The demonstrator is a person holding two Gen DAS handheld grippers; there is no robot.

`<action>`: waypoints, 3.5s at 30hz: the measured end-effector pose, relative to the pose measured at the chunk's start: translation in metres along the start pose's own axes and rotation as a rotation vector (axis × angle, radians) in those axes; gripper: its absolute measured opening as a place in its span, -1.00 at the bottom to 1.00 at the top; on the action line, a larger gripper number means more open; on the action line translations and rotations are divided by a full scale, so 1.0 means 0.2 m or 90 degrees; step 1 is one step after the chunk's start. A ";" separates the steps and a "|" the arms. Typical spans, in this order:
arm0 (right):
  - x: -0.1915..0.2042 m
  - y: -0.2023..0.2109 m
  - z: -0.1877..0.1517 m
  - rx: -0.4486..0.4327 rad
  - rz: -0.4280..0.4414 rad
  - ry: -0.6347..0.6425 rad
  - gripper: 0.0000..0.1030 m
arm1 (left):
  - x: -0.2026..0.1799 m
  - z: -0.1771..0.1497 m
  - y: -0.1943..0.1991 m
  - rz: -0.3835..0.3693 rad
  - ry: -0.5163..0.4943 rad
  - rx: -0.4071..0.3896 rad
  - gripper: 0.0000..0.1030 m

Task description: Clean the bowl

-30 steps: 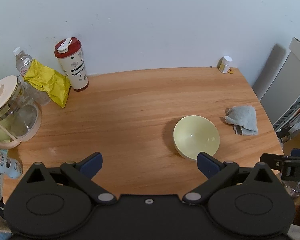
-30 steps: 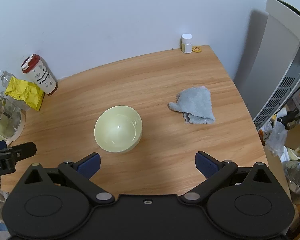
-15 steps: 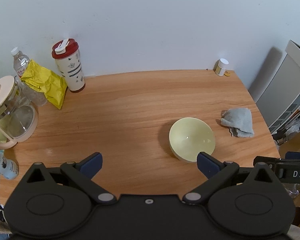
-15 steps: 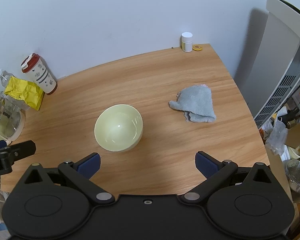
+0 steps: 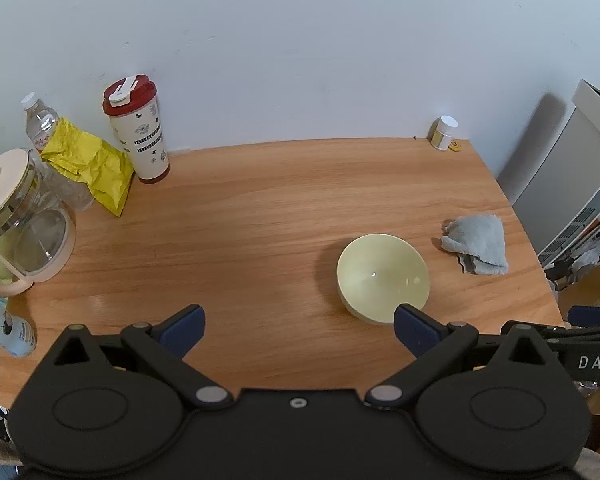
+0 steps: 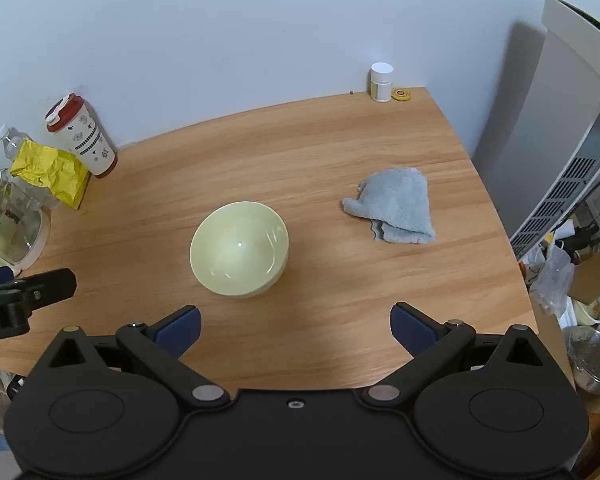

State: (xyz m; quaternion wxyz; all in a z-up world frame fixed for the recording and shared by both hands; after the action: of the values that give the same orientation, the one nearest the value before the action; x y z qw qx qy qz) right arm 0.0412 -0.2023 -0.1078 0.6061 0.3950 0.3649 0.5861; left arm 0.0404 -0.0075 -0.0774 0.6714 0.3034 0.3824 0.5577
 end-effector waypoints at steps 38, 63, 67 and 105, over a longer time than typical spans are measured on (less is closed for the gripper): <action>0.04 0.00 -0.01 0.010 0.004 0.013 0.99 | -0.02 -0.03 0.00 -0.015 0.005 0.012 0.99; 0.04 0.02 -0.02 0.011 0.001 0.033 0.99 | -0.03 -0.05 -0.01 -0.013 0.011 0.027 0.99; 0.02 0.01 -0.02 0.014 0.000 0.028 0.99 | -0.03 -0.05 -0.01 -0.018 0.013 0.030 0.99; -0.37 -0.52 0.31 0.025 0.034 0.028 0.98 | -0.05 0.13 -0.58 -0.030 0.174 0.032 0.99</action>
State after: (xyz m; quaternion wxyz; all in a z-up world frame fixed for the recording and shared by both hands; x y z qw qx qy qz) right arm 0.1378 -0.2792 -0.1766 0.5745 0.4035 0.3787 0.6031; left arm 0.1224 -0.0397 -0.1579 0.6182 0.2322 0.4910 0.5682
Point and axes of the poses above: each gripper's, at about its wrist camera, not at the fingertips, and y roughly against the way its jaws point, x to its left, z to its top, the point moved 9 cm from there along -y, roughly the way its jaws point, and after that the axes turned 9 degrees about -z, right-handed, at the moved point
